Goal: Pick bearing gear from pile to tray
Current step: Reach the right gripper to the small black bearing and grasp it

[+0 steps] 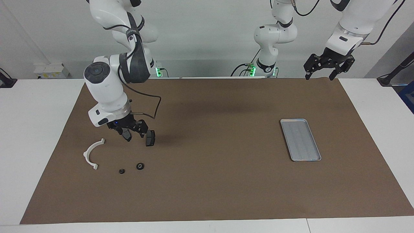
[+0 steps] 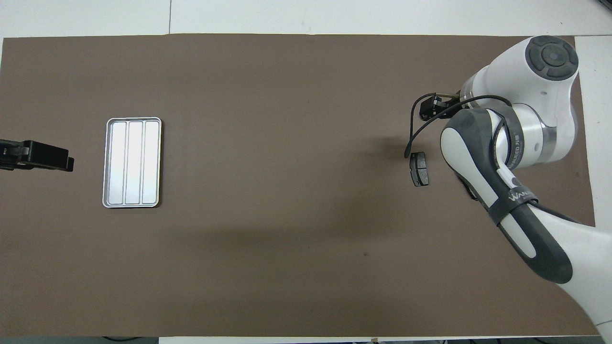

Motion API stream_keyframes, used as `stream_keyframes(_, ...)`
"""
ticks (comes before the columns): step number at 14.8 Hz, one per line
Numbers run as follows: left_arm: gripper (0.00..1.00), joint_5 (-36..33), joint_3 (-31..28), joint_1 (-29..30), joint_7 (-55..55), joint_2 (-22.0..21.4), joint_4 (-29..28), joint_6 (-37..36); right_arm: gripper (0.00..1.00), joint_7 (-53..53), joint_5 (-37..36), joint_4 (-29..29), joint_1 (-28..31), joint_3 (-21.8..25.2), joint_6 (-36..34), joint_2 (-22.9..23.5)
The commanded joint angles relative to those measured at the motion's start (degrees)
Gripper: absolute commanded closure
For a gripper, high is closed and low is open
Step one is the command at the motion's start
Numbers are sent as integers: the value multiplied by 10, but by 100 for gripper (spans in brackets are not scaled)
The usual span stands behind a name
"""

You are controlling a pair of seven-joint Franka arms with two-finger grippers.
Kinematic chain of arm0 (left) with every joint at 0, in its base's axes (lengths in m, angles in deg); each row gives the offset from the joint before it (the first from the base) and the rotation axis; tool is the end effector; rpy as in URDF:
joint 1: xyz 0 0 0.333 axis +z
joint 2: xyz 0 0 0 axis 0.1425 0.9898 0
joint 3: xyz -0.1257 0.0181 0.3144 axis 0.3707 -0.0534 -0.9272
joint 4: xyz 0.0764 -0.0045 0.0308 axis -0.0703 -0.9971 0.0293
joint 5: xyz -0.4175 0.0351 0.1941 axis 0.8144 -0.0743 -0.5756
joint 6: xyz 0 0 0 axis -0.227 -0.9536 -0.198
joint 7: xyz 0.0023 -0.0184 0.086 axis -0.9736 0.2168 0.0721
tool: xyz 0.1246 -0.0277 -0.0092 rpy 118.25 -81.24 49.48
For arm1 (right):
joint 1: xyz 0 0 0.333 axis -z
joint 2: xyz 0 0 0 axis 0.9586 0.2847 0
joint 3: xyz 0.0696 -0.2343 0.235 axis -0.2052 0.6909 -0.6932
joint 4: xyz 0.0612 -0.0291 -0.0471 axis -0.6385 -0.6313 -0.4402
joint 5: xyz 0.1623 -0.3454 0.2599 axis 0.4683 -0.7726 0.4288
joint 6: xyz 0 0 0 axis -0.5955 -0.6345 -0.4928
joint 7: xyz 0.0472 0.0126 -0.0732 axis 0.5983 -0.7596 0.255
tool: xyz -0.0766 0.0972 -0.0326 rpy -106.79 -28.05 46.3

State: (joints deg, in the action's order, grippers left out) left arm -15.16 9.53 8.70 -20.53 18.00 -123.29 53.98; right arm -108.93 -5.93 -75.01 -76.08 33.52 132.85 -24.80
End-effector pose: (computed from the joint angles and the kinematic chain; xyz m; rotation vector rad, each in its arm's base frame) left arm 0.5913 -0.0509 0.6588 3.1281 -0.1621 -0.0190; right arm 0.7274 0.0796 0.3517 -3.1169 0.3561 -0.0575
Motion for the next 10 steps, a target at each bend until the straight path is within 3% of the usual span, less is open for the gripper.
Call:
stream_keyframes(1,0,8,-5,-3,-3,-22,-25,6,0,-33,-13,36,5,-5,9,38)
stream_keyframes(4,0,8,-5,-3,-3,-22,-25,6,0,-74,-30,75,4,-6,10,90)
stream_keyframes(10,0,8,-5,-3,-3,-22,-25,6,3,-117,-31,78,-5,-6,39,137)
